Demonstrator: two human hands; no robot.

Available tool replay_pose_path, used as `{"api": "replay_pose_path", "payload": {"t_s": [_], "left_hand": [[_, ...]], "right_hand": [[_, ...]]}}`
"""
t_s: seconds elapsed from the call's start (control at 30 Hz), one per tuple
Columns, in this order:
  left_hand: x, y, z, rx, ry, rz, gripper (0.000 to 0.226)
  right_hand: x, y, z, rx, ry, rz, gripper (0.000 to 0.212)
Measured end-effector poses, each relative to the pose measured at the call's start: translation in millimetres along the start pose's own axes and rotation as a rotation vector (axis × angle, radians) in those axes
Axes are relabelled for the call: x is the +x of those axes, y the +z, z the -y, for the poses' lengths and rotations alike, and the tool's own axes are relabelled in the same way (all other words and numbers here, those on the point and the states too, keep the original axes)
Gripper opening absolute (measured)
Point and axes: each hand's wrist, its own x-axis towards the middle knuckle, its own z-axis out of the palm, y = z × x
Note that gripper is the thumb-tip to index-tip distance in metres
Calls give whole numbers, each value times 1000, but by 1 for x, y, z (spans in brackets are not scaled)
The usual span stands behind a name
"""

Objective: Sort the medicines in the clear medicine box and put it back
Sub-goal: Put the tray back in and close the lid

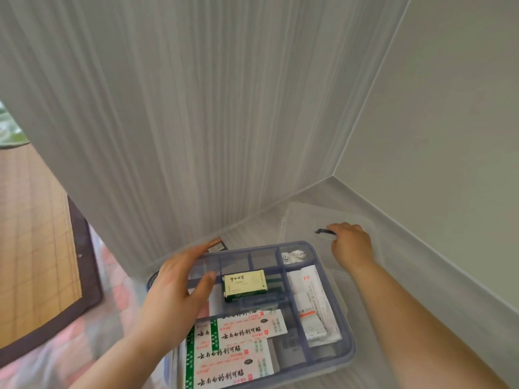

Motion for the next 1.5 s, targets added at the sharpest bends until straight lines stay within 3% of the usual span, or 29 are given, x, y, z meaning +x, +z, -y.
{"api": "replay_pose_path", "payload": {"t_s": [0.23, 0.43, 0.63, 0.8, 0.97, 1.27, 1.5], "left_hand": [[2, -1, 3, 10, -9, 40, 44], [2, -1, 0, -21, -45, 62, 37], [-13, -18, -2, -287, -122, -9, 40], [-49, -34, 19, -462, -390, 31, 37], [-77, -39, 25, -703, -562, 107, 37], [-75, -21, 33, -916, -701, 78, 35], [-72, -27, 32, -967, -656, -39, 38]], "right_hand": [[-12, -2, -16, 80, 6, -19, 41], [-47, -63, -29, 186, 96, -275, 34], [-95, -133, 7, 232, -92, -479, 32], [-136, -142, 64, 276, -330, -372, 37], [-162, -96, 115, 315, -516, -197, 32], [-161, -51, 128, 115, -469, -116, 34], [-167, -41, 130, 135, -443, -135, 28]]}}
